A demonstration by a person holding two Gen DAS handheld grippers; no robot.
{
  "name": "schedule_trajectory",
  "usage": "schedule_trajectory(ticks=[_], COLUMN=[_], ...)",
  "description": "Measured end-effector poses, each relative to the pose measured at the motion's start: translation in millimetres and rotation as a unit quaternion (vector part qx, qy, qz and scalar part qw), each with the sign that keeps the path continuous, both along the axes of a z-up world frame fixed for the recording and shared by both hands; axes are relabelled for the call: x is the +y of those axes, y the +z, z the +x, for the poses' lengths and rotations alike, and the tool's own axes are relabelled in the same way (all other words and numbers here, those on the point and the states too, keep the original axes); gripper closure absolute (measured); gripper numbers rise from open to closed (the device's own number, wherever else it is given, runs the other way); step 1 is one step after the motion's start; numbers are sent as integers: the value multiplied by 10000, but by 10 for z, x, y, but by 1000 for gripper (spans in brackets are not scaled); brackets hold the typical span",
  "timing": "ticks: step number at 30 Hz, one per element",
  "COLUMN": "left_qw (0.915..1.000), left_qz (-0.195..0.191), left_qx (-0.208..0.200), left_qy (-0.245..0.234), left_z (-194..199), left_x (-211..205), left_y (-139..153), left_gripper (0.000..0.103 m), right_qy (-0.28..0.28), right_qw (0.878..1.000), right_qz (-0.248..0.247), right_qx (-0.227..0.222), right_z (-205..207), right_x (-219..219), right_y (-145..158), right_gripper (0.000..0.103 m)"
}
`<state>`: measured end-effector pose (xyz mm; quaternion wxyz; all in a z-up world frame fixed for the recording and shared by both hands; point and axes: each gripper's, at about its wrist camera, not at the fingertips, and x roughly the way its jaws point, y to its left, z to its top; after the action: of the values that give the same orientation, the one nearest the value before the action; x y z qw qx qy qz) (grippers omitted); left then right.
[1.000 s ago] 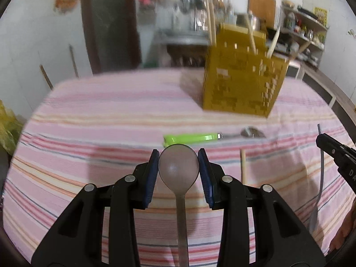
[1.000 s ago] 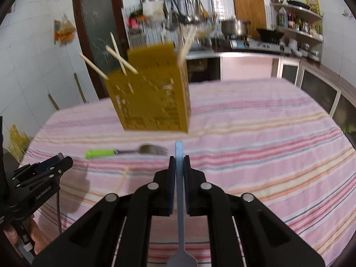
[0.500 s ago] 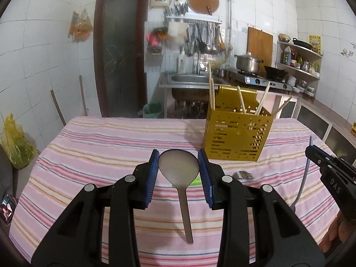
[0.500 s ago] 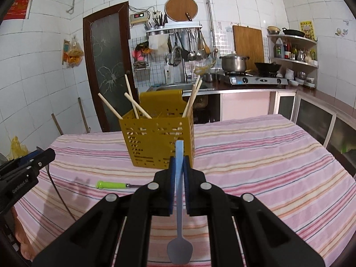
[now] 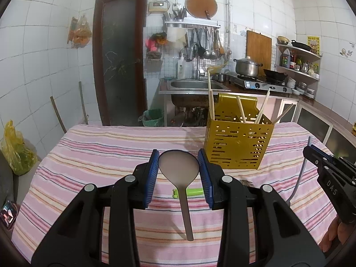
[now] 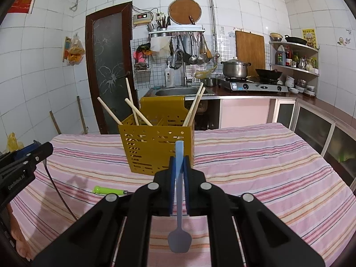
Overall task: Organize utensils
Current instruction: 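Lift both spoons up and lower them into the yellow holder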
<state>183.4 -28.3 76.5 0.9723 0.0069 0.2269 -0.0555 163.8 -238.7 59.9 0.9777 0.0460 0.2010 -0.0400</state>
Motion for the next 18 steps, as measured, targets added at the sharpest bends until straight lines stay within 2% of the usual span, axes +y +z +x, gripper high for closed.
schedule_trajectory(ticks=[8, 13, 18], left_qw=[9998, 9984, 9963], left_qz=[19, 67, -137], left_qx=[-196, -497, -717], left_qy=[-89, -249, -452], left_z=[77, 140, 280], left_x=[-103, -225, -328], left_y=[151, 462, 824], left_gripper=[69, 69, 69], right_qy=[-42, -115, -128], right_qw=[9999, 9997, 9991], right_qz=[-82, -125, -106], right_qx=[-112, -176, -389], right_z=[12, 59, 164], right_x=[-52, -84, -116], right_y=[142, 364, 697], right_gripper=[96, 96, 96])
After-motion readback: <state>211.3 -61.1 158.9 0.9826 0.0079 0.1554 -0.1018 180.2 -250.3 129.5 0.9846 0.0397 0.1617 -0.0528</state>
